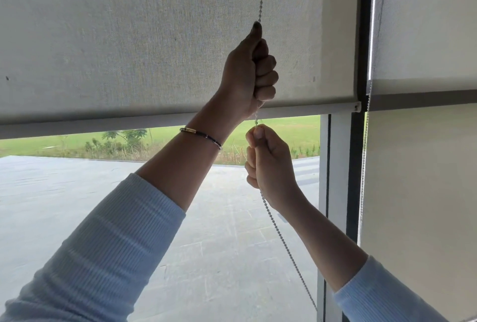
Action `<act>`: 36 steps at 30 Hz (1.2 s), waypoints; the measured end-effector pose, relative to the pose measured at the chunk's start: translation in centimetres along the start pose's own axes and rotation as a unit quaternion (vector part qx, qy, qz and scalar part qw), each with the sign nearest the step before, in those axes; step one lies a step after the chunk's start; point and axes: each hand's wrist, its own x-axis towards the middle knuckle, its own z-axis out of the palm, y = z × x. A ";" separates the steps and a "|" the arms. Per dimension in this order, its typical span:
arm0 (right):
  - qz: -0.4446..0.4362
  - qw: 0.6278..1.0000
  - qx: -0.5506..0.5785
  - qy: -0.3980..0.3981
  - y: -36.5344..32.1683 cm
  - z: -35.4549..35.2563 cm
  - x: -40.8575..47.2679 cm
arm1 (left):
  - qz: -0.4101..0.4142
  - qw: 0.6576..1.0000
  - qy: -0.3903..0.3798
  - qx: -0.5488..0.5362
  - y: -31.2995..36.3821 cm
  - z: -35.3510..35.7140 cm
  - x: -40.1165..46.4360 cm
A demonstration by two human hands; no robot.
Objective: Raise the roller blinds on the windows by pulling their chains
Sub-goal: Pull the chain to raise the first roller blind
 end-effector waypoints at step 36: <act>0.099 0.985 -0.112 0.085 7.2 -9.5 11.2 | -0.012 0.999 0.020 0.028 1.0 -4.8 -0.7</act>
